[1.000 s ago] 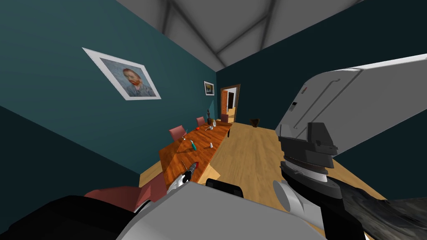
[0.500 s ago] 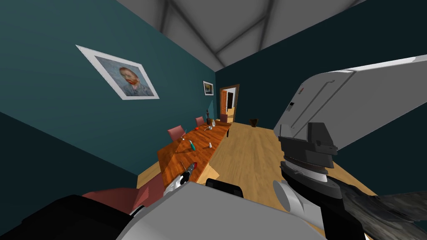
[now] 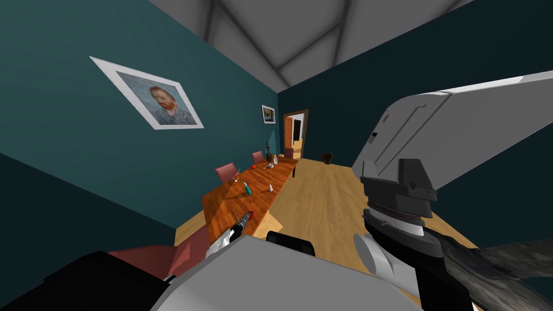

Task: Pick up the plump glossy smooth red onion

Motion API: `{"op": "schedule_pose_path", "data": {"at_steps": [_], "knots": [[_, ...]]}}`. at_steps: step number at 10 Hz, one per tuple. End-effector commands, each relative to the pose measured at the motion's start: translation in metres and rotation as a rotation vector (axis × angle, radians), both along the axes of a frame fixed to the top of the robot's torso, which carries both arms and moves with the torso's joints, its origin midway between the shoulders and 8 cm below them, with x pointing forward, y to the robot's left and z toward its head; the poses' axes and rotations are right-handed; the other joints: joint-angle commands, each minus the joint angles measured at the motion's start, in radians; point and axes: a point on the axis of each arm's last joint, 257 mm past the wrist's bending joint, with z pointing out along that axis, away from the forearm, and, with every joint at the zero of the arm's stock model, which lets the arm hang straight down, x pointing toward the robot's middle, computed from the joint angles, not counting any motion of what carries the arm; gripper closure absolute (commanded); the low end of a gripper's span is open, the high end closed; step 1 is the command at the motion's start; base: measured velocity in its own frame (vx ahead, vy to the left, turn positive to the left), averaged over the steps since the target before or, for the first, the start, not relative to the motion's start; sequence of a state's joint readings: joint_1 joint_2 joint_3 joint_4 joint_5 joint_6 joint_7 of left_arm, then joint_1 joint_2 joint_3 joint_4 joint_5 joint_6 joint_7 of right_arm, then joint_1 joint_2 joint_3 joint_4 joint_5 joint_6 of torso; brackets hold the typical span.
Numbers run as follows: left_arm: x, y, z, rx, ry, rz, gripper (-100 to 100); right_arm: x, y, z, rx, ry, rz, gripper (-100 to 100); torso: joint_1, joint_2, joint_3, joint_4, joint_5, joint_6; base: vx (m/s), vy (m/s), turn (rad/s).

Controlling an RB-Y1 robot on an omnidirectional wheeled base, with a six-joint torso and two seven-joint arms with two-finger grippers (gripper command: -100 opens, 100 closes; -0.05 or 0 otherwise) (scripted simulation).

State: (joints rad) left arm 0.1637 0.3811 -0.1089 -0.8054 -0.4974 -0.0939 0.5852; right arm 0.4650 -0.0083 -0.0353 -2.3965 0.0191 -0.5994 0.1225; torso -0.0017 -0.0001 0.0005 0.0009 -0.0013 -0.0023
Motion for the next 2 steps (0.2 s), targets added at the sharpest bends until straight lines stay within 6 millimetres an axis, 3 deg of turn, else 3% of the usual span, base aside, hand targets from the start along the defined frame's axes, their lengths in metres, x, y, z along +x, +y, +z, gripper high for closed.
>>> {"op": "schedule_pose_path", "data": {"at_steps": [1, 2], "knots": [[0.0, 0.0, 0.0, 0.0, 0.0, 0.0, 100, 0.0, 0.0, 0.0, 0.0, 0.0, 0.0, 0, 0.0, 0.0, 0.0, 0.0, 0.0, 0.0, -0.001, -0.014, 0.0], [-0.0004, 0.0003, 0.0001, -0.001, 0.0, 0.002, 0, 0.0, 0.0, 0.0, 0.0, 0.0, 0.0, 0, 0.001, 0.0, 0.0, 0.0, 0.0, 0.0, 0.0, 0.0, 0.0]]}}
